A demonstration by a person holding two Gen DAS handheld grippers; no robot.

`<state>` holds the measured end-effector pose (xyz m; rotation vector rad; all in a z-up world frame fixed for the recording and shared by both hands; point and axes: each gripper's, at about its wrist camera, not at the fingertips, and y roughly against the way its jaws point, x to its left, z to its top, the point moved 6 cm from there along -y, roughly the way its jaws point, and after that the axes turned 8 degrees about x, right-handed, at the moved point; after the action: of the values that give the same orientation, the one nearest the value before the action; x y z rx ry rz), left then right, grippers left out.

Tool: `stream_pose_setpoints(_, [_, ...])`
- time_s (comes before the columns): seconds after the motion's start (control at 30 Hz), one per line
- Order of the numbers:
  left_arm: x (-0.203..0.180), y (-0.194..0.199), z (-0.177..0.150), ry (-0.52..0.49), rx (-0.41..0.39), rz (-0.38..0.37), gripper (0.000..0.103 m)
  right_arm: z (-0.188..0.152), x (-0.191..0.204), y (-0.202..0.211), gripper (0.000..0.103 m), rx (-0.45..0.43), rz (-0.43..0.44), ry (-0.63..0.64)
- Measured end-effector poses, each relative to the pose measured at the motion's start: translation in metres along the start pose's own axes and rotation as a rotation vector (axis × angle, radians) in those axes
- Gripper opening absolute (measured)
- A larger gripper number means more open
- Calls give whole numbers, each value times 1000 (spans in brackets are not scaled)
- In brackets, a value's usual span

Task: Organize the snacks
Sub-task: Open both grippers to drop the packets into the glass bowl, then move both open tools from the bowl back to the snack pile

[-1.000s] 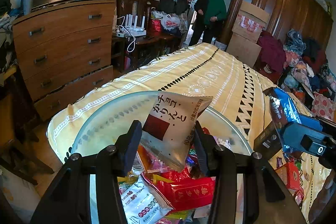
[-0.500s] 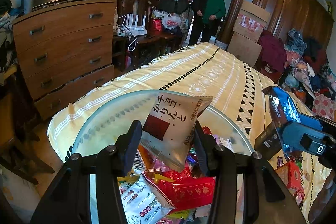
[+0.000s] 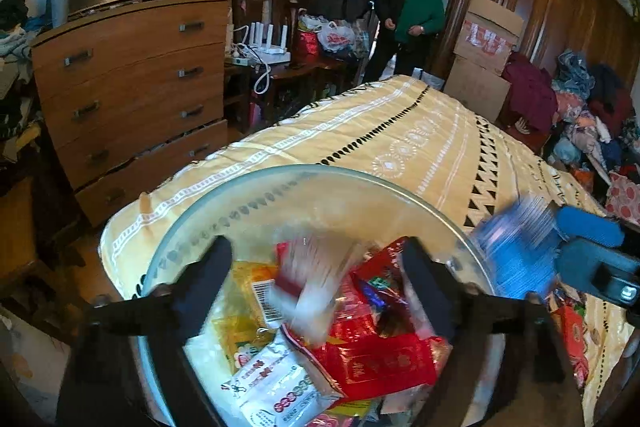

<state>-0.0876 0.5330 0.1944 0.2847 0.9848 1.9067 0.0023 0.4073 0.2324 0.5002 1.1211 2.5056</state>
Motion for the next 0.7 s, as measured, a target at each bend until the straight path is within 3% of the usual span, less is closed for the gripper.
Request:
stream_pose_setpoints(0.17, [3,-1,-4,11,10,8,90,-4,0,13,78,-37,27,-18])
stream_pose_setpoints(0.33, [-19,25,-3,-34,-60,-9,90,-19,9,54,78,-130,22,16])
stream_pose_setpoints(0.47, [-64,85,4,-145,-264,-24,90,-55,15,109,78,-260,-72,73])
stream_pose_setpoints(0.57, [-115,137,-2,-253,-431,-72,98,-91,9,153,93,-372,-175,67])
stream_pose_setpoints(0.6, [-129,146,-4,-274,-453,-95,103,-107,4,169,98,-419,-228,56])
stream_pose_setpoints(0.7, [-184,162,-22,-355,-460,-219,103,-153,-16,209,103,-511,-360,14])
